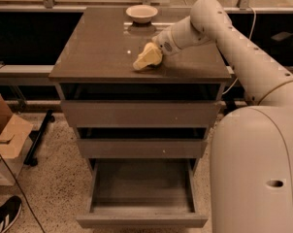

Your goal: Place sponge into bottom drawer

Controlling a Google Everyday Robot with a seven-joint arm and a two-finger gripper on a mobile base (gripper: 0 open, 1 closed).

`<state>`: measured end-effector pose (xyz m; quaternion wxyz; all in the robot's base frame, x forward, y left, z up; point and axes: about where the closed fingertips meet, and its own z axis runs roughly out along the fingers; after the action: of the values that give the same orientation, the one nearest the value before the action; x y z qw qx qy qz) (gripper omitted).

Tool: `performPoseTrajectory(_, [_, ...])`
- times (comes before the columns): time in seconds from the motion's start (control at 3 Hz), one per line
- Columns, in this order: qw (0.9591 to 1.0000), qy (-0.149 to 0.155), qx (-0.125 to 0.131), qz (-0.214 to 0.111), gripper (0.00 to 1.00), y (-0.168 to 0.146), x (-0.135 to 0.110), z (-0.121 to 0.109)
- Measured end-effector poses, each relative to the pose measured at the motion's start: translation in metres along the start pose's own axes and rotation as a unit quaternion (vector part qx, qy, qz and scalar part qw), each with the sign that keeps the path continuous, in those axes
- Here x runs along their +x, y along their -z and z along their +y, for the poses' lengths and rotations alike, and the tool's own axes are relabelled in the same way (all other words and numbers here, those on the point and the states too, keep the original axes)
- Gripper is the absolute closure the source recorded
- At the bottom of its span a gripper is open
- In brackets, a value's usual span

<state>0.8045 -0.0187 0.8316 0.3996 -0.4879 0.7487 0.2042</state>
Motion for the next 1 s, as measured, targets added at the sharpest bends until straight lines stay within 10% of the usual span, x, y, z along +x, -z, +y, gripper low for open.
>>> performPoseTrajectory(1.0, [0.9995, -0.009, 0.031, -0.001, 0.88, 0.051, 0.018, 0.003])
